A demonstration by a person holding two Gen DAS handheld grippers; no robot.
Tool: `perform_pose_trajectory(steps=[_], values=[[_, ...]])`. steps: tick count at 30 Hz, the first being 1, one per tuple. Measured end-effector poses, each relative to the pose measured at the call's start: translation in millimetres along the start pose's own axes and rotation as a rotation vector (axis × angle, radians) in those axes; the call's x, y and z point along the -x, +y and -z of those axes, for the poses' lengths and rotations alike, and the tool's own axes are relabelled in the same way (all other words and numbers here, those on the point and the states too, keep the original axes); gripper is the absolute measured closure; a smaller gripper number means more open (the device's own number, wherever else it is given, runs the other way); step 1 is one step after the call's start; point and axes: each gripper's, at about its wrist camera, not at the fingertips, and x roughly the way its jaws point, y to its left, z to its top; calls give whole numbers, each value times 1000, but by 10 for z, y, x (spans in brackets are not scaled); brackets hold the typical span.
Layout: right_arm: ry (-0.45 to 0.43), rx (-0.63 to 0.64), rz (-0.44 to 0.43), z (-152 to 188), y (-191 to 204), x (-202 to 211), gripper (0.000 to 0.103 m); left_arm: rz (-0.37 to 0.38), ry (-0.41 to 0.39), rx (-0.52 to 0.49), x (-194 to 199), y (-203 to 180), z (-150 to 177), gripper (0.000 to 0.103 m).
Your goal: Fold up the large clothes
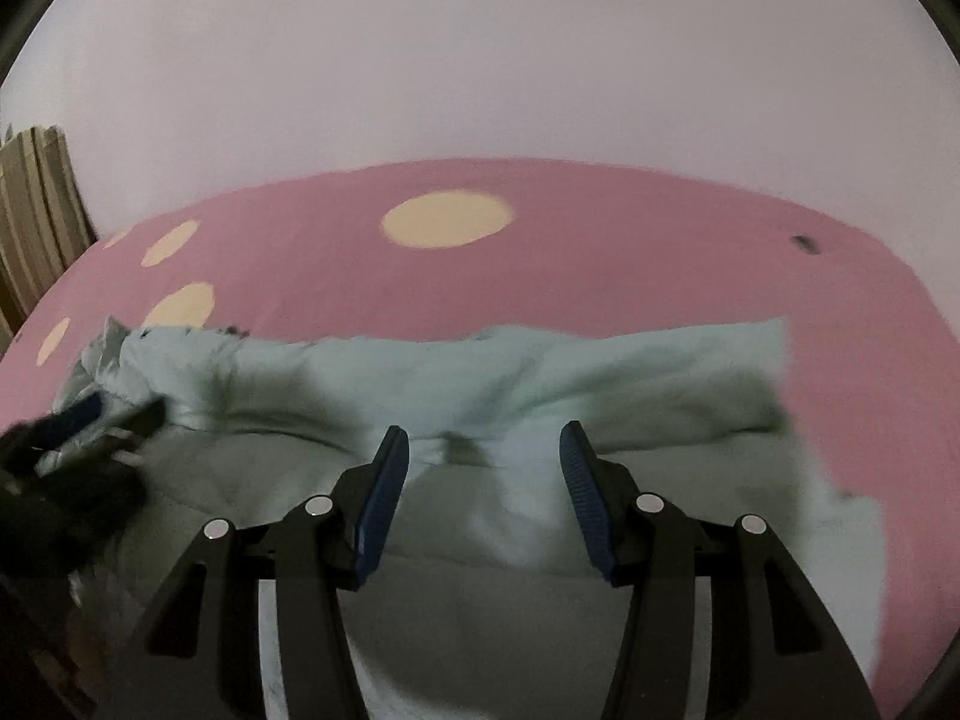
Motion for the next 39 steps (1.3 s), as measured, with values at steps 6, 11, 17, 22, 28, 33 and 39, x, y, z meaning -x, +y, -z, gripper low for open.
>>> perform_pose_trajectory(steps=[6, 11, 17, 22, 28, 33, 39], values=[[82, -58, 74, 165, -383, -232, 49, -42, 101, 28, -299, 248, 102, 37], [75, -40, 95, 275, -365, -365, 46, -69, 92, -14, -431, 138, 239, 35], [70, -54, 88, 228, -352, -320, 45, -75, 112, -26, -496, 128, 210, 34], [48, -75, 82, 263, -403, 40, 43, -74, 111, -2, -163, 263, 258, 23], [25, -108, 87, 445, -666, 541, 34, -96, 91, 31, 313, 568, 437, 13], [51, -168, 112, 681, -965, 780, 29, -150, 121, 77, 542, 922, 670, 11], [104, -226, 114, 917, -1111, 773, 27, -104, 219, 234, 540, 1211, 923, 10]])
